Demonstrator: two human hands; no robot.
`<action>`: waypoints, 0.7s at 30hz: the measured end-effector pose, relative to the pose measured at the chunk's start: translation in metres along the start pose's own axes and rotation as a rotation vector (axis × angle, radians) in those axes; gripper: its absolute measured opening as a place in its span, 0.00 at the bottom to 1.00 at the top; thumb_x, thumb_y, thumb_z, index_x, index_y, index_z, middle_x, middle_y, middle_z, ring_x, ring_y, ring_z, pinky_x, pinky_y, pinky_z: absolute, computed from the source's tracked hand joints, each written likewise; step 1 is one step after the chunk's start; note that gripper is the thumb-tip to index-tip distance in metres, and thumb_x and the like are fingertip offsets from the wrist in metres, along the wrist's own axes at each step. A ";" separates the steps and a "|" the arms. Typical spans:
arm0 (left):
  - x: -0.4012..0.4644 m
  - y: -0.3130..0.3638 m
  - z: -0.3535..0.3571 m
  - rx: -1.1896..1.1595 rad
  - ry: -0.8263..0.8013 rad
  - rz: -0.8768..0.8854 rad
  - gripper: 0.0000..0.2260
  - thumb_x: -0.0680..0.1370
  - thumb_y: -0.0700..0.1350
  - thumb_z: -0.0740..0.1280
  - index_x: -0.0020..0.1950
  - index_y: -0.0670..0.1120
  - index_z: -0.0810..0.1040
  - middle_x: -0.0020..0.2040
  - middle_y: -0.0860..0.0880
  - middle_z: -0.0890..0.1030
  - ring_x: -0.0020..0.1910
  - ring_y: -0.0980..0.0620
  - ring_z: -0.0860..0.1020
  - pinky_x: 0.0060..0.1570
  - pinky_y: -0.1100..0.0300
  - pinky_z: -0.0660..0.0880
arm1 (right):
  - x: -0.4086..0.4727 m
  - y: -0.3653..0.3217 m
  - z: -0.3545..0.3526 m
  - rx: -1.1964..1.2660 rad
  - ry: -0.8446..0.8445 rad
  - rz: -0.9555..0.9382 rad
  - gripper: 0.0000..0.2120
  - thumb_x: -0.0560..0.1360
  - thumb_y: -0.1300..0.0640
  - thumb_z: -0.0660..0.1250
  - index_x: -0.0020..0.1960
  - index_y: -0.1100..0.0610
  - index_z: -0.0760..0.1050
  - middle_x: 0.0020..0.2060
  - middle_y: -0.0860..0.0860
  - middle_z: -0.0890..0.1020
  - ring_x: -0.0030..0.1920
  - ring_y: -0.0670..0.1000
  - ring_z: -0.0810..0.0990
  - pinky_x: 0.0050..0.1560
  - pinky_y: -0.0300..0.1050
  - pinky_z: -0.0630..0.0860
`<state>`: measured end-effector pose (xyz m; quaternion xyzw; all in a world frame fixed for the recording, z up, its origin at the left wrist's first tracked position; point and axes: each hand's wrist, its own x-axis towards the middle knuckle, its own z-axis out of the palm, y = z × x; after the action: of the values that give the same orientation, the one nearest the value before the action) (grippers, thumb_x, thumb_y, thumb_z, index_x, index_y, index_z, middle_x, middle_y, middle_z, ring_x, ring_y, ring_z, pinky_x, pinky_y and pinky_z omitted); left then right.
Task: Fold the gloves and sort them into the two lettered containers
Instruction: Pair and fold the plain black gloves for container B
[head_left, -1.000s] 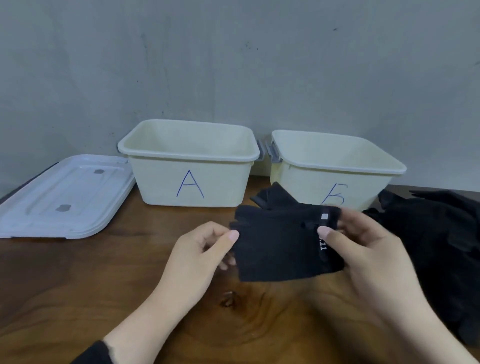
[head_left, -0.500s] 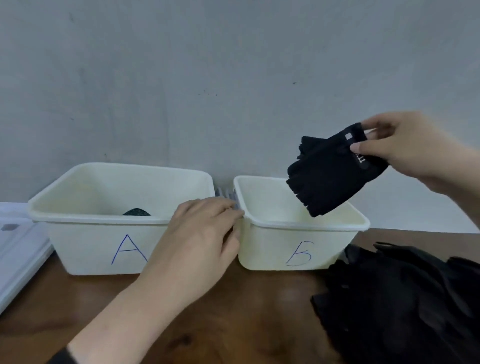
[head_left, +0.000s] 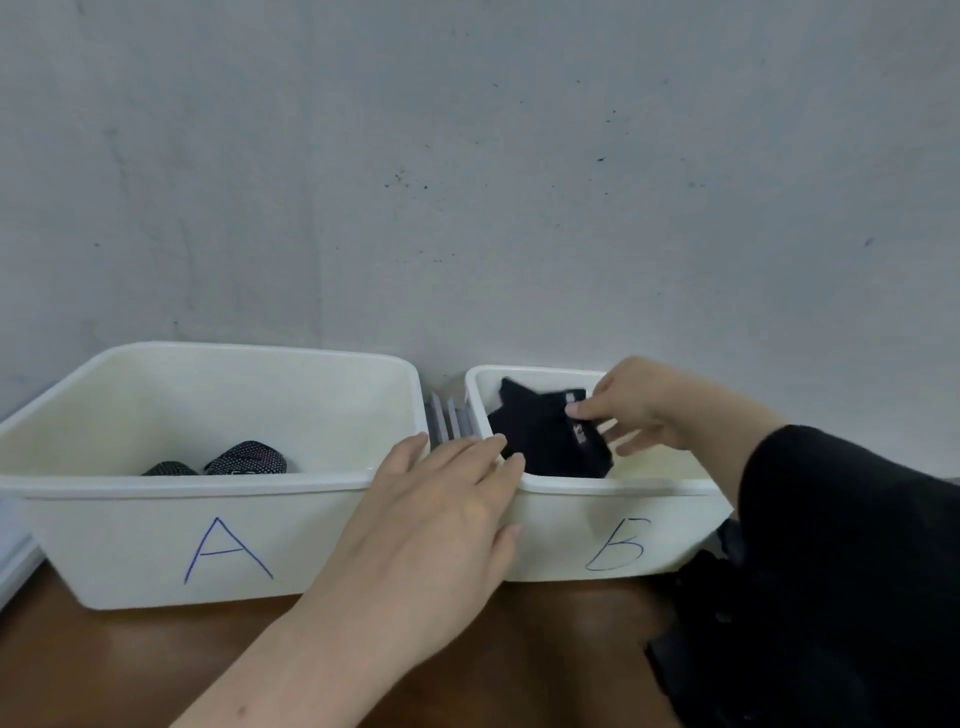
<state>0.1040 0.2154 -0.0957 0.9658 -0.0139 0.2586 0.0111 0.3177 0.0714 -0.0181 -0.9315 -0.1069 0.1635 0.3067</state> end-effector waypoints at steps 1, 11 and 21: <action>0.000 0.000 -0.001 -0.003 -0.005 -0.002 0.22 0.74 0.56 0.61 0.65 0.51 0.79 0.64 0.53 0.80 0.63 0.53 0.77 0.65 0.48 0.71 | 0.002 0.002 0.004 -0.093 -0.010 0.025 0.22 0.74 0.48 0.76 0.58 0.64 0.78 0.52 0.58 0.84 0.50 0.58 0.85 0.52 0.55 0.82; 0.000 0.001 0.004 -0.006 0.067 0.009 0.21 0.74 0.55 0.63 0.64 0.49 0.80 0.62 0.51 0.81 0.64 0.51 0.77 0.67 0.48 0.69 | -0.053 0.002 -0.004 0.046 0.382 -0.364 0.12 0.81 0.49 0.67 0.57 0.55 0.81 0.48 0.49 0.83 0.44 0.48 0.80 0.44 0.42 0.75; -0.065 0.083 0.028 -0.637 0.101 -0.239 0.15 0.82 0.54 0.56 0.62 0.55 0.78 0.56 0.64 0.75 0.56 0.64 0.71 0.58 0.66 0.70 | -0.210 0.123 0.119 0.249 0.307 -0.416 0.07 0.81 0.49 0.66 0.56 0.44 0.81 0.46 0.38 0.84 0.50 0.38 0.81 0.49 0.31 0.76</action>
<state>0.0587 0.1335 -0.1512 0.8946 0.0198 0.2857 0.3429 0.0922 -0.0250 -0.1325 -0.8587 -0.2270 -0.0339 0.4582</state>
